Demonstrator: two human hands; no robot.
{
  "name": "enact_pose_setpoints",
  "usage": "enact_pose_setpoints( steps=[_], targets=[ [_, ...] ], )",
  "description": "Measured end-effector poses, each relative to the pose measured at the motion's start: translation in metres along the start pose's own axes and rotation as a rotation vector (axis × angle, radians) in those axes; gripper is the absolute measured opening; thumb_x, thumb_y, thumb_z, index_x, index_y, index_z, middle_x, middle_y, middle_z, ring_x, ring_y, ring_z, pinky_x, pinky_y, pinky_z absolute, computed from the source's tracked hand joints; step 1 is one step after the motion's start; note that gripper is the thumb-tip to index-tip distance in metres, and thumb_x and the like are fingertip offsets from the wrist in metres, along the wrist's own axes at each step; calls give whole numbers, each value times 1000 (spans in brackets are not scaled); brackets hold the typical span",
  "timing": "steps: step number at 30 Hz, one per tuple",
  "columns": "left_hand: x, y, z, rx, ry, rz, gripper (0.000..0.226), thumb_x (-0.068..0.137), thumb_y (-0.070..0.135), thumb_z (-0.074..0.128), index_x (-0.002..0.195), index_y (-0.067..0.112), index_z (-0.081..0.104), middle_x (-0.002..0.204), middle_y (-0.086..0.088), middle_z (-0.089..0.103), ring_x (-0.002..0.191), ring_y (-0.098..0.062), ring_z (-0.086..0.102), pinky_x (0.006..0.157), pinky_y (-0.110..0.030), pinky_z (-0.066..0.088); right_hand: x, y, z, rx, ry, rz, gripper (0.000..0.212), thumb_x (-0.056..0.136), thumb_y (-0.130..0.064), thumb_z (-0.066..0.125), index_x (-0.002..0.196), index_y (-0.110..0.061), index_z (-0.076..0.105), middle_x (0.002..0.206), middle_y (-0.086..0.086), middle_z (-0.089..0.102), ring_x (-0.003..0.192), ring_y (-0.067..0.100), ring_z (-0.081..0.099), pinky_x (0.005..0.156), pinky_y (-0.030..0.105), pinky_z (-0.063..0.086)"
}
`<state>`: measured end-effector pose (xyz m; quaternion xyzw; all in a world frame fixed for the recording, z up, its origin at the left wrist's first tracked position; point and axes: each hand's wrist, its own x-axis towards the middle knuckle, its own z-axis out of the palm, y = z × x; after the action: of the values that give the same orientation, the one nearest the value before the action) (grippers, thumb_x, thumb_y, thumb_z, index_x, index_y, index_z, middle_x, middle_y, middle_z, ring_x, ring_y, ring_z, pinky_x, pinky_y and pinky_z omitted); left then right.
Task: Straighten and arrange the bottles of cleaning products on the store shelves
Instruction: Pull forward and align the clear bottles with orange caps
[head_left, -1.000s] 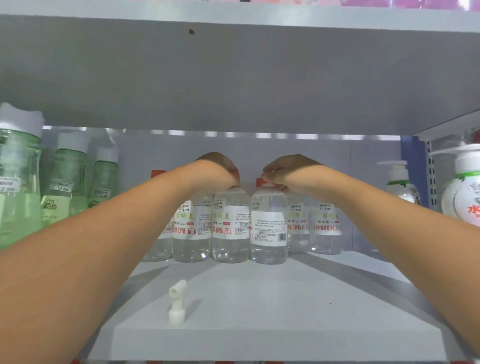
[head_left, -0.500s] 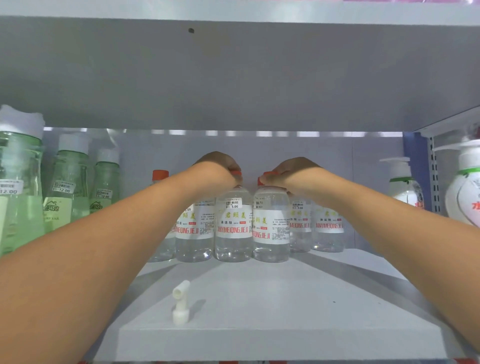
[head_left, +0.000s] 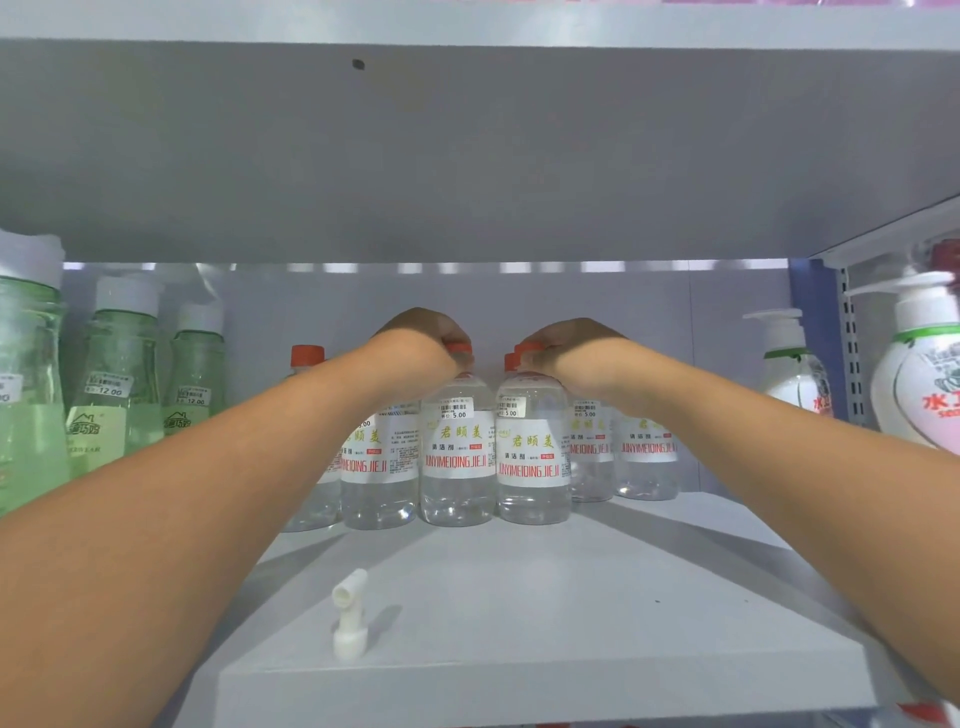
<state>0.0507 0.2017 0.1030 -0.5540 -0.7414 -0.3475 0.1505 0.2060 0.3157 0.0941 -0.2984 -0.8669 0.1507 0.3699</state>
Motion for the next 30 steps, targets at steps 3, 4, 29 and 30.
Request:
enact_pose_setpoints(
  steps=[3, 4, 29, 30],
  targets=[
    [-4, 1, 2, -2, -7, 4, 32, 101, 29, 60, 131, 22, 67, 133, 1, 66, 117, -22, 62, 99, -31, 50, 0, 1, 1, 13, 6, -1, 31, 103, -36, 59, 130, -26, 68, 125, -6, 68, 111, 21, 61, 97, 35, 50],
    [-4, 1, -1, -9, -9, 2, 36, 101, 31, 60, 136, 22, 64, 138, 2, 64, 121, -23, 61, 103, -33, 49, -1, 1, 1, 18, 9, -5, 31, 103, -35, 59, 131, -26, 68, 126, -6, 67, 110, 21, 61, 95, 34, 50],
    [-57, -142, -51, -419, -41, -300, 62, 89, 33, 80, 142, 22, 52, 126, -3, 65, 97, -27, 74, 78, -44, 65, 13, -75, 20, -338, -99, -144, 23, 99, -33, 63, 114, -20, 74, 88, -9, 68, 90, 16, 64, 74, 28, 50],
    [-57, -142, -51, -411, -40, -301, 61, 89, 33, 80, 142, 23, 52, 127, -3, 64, 98, -27, 74, 78, -44, 65, 13, -74, 21, -337, -82, -138, 24, 99, -33, 64, 115, -20, 74, 96, -6, 70, 94, 18, 65, 78, 29, 52]
  ],
)
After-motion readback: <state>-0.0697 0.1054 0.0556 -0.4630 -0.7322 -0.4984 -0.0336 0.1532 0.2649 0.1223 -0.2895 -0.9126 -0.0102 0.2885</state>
